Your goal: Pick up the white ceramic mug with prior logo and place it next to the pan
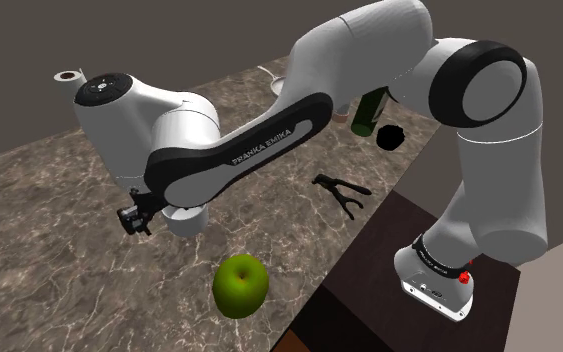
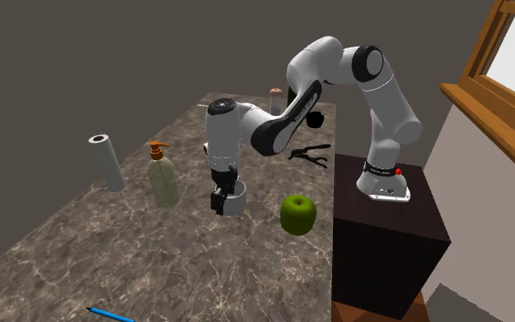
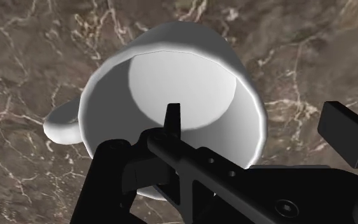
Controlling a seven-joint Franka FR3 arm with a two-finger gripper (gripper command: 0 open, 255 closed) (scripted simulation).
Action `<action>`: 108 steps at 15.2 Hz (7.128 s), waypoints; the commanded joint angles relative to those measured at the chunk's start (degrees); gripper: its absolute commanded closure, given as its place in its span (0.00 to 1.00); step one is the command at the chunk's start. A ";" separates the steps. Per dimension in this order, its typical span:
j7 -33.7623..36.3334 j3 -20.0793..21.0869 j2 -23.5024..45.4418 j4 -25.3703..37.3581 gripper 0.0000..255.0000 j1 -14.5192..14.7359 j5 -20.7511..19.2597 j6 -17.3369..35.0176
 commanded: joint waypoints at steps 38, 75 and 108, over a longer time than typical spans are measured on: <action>-3.03 1.68 -3.86 9.86 1.00 0.55 2.91 -12.89; -38.67 -5.30 -13.37 3.23 1.00 -28.61 11.02 -10.28; -55.81 -11.27 5.76 21.66 1.00 -37.67 8.60 -8.36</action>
